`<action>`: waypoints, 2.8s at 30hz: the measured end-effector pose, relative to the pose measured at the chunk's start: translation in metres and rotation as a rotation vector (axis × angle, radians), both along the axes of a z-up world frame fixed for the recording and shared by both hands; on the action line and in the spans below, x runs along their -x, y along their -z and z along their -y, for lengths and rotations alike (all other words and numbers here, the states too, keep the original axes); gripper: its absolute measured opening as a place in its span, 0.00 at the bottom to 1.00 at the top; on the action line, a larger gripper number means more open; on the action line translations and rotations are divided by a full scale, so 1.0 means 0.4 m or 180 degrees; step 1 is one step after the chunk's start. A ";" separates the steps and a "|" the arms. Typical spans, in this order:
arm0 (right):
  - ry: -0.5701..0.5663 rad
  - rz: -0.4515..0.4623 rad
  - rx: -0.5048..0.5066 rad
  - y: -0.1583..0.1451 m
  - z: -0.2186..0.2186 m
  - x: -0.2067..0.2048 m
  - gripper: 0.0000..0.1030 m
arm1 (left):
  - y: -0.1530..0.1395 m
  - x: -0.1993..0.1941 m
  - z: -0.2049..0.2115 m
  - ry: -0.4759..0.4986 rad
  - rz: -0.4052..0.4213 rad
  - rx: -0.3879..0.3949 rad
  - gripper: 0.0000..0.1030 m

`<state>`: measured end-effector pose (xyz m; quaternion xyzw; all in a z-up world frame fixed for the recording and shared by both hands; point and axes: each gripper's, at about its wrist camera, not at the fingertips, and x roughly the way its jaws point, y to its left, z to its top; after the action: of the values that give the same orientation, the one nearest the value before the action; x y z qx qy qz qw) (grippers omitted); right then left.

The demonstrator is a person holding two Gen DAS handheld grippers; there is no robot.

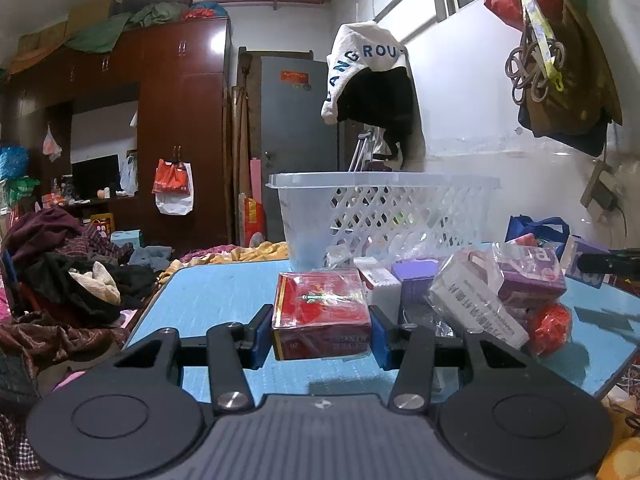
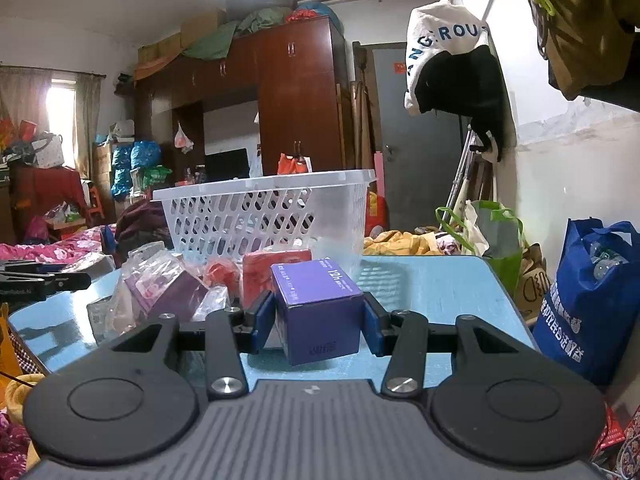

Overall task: Organize objects
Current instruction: 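Grasp the red box with the left gripper while the right grasps the blue-purple box, then carry both boxes over the white basket and open both grippers, then grasp a clear plastic bag with the left gripper while the right grasps the pink-red box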

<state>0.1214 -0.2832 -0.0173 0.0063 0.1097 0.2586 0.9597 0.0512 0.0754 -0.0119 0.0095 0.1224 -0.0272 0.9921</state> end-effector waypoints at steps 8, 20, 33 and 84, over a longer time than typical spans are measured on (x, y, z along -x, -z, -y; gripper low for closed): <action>-0.0025 0.0086 -0.0063 -0.014 0.000 0.015 0.48 | -0.026 0.023 0.006 0.0068 0.0201 0.0039 0.51; -0.0128 0.0489 -0.0053 -0.251 -0.110 -0.104 0.48 | -0.299 -0.147 0.051 0.0276 0.0557 0.0103 0.51; 0.0031 0.0308 0.0427 -0.263 -0.272 -0.329 1.00 | -0.281 -0.458 0.080 0.0079 -0.0084 0.0038 0.87; -0.0124 -0.0374 0.0659 -0.035 -0.165 -0.122 0.76 | 0.050 -0.093 0.100 0.0296 -0.0561 -0.0068 0.67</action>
<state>0.1703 -0.2173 -0.0033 -0.0798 0.1920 0.2637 0.9419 0.0884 0.0353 -0.0317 0.0232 0.2089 -0.0726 0.9750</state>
